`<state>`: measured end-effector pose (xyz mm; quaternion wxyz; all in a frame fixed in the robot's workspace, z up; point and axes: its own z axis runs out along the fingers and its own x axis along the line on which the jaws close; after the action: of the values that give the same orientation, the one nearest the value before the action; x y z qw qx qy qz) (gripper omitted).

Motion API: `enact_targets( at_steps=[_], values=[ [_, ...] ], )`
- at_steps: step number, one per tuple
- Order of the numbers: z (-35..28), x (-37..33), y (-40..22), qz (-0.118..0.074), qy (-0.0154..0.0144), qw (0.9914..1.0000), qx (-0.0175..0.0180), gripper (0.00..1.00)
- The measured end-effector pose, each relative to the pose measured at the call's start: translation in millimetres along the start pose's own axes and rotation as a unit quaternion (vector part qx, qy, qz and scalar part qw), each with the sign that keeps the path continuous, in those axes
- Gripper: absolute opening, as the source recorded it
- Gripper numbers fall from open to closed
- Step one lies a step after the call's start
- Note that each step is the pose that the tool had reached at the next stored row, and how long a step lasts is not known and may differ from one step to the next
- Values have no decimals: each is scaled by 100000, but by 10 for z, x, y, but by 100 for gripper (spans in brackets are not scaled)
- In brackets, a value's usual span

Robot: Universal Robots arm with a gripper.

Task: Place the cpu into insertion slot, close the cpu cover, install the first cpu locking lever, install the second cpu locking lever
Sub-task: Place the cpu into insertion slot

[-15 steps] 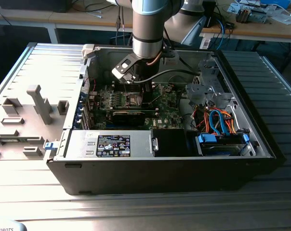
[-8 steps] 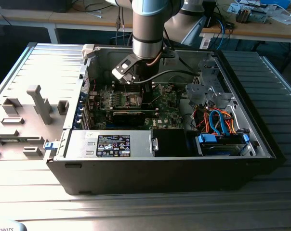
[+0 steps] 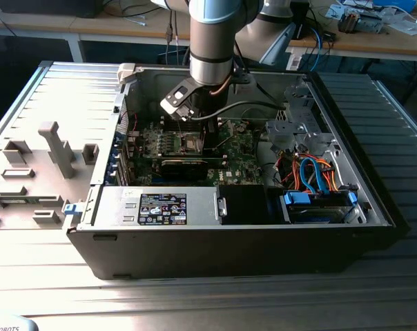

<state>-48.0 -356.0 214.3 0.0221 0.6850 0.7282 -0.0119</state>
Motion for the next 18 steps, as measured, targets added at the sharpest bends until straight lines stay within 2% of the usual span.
enact_targets(
  at_steps=[18],
  values=[
    [46,2,0,-1,7,100000,-7,54]
  ],
)
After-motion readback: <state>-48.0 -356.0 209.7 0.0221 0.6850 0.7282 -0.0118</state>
